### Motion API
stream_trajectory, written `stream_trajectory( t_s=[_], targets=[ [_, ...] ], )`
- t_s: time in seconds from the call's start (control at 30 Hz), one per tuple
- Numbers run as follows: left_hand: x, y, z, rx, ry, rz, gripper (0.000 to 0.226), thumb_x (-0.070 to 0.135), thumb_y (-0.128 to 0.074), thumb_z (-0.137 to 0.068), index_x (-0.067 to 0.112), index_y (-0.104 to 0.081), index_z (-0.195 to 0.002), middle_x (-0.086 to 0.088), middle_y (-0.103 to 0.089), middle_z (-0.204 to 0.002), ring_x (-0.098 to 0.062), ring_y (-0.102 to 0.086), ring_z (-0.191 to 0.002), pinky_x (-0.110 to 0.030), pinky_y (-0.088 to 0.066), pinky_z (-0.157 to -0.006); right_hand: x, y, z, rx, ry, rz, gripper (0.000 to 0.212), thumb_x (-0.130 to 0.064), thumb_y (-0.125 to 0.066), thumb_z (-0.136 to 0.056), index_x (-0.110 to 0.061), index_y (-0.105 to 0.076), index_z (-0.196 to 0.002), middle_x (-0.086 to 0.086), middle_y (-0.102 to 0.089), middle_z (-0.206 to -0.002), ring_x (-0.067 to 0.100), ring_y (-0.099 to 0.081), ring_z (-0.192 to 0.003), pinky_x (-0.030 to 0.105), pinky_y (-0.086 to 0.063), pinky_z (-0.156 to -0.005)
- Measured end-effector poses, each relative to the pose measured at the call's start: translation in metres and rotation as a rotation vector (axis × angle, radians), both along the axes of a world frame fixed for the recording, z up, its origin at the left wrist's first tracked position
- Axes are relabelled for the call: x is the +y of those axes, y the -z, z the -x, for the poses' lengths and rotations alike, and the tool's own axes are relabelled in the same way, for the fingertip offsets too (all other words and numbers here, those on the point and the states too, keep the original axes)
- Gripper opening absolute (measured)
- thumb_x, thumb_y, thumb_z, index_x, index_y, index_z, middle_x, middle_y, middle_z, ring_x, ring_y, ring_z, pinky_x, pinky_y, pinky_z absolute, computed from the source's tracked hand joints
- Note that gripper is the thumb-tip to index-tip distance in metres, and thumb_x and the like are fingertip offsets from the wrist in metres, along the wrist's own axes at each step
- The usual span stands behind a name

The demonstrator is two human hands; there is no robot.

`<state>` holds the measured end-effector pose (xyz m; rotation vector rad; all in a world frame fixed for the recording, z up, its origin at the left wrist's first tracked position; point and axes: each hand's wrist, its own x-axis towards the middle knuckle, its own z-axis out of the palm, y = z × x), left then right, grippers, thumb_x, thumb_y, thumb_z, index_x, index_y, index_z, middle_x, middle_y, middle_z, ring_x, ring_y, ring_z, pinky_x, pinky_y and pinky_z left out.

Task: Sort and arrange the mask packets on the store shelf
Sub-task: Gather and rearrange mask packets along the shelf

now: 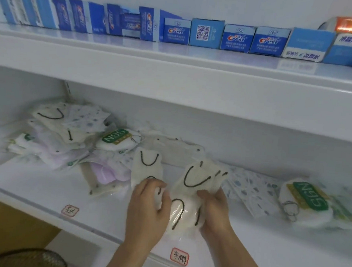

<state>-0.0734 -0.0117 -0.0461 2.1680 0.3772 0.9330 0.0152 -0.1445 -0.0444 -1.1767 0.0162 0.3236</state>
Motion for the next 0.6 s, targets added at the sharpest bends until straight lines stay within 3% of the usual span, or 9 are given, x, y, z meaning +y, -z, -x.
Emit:
stream_trajectory(
  t_s=[0.07, 0.17, 0.27, 0.4, 0.5, 0.57, 0.6],
  targets=[
    [0.021, 0.006, -0.002, 0.074, -0.147, 0.002, 0.028, 0.032, -0.073, -0.083, 0.023, -0.063, -0.107, 0.005, -0.056, -0.110, -0.015, -0.053, -0.104, -0.034, -0.049, -0.087, 0.000, 0.002, 0.000, -0.027, -0.009, 0.020, 0.048, 0.007, -0.055, -0.074, -0.006, -0.066, -0.119, 0.021, -0.074, -0.108, 0.041, -0.072, -0.099, 0.054, -0.059, -0.084],
    [0.039, 0.020, -0.010, 0.344, -0.263, -0.062, 0.058, 0.049, -0.083, -0.070, 0.026, -0.059, -0.119, -0.005, -0.049, -0.127, -0.028, -0.044, -0.121, -0.045, -0.044, -0.094, 0.003, 0.003, 0.002, -0.043, -0.001, 0.028, 0.056, -0.002, -0.060, -0.065, -0.010, -0.065, -0.121, 0.018, -0.074, -0.110, 0.041, -0.072, -0.099, 0.058, -0.059, -0.085],
    [0.035, 0.022, -0.014, 0.485, -0.303, -0.133, 0.056, 0.054, -0.078, -0.073, 0.037, -0.056, -0.122, -0.005, -0.036, -0.145, -0.028, -0.032, -0.133, -0.050, -0.037, -0.097, 0.003, 0.000, 0.005, -0.028, 0.013, 0.087, 0.049, -0.006, -0.062, -0.063, -0.006, -0.069, -0.111, 0.020, -0.075, -0.104, 0.042, -0.073, -0.095, 0.055, -0.059, -0.083],
    [0.043, 0.015, -0.010, 0.492, -0.188, -0.174, 0.018, 0.039, -0.059, -0.095, 0.040, -0.058, -0.112, 0.011, -0.051, -0.123, -0.016, -0.046, -0.119, -0.036, -0.035, -0.086, 0.009, -0.010, 0.009, 0.007, 0.001, 0.159, 0.037, -0.006, -0.062, -0.066, -0.005, -0.073, -0.102, 0.020, -0.077, -0.096, 0.043, -0.073, -0.090, 0.058, -0.059, -0.084],
    [0.062, 0.014, -0.009, 0.461, -0.036, -0.178, 0.044, 0.017, -0.060, -0.092, 0.037, -0.046, -0.128, 0.010, -0.057, -0.113, -0.017, -0.058, -0.107, -0.029, -0.043, -0.077, 0.016, -0.018, 0.009, 0.034, -0.021, 0.232, 0.025, 0.005, -0.056, -0.085, -0.004, -0.074, -0.099, 0.019, -0.077, -0.092, 0.039, -0.075, -0.086, 0.053, -0.060, -0.082],
    [0.067, 0.006, -0.009, 0.452, 0.091, -0.032, 0.064, 0.015, -0.066, -0.089, 0.038, -0.033, -0.139, 0.009, -0.062, -0.102, -0.013, -0.063, -0.092, -0.027, -0.047, -0.070, 0.026, -0.023, 0.013, 0.025, 0.003, 0.299, 0.026, 0.007, -0.054, -0.087, -0.004, -0.073, -0.100, 0.016, -0.078, -0.091, 0.036, -0.075, -0.085, 0.048, -0.061, -0.079],
    [0.068, -0.001, -0.010, 0.452, 0.154, 0.091, 0.064, 0.016, -0.069, -0.087, 0.037, -0.037, -0.139, 0.009, -0.066, -0.094, -0.009, -0.065, -0.084, -0.024, -0.049, -0.067, 0.032, -0.024, 0.017, 0.022, 0.022, 0.305, 0.026, 0.006, -0.054, -0.087, -0.004, -0.073, -0.101, 0.014, -0.078, -0.090, 0.036, -0.075, -0.085, 0.046, -0.061, -0.077]
  ],
)
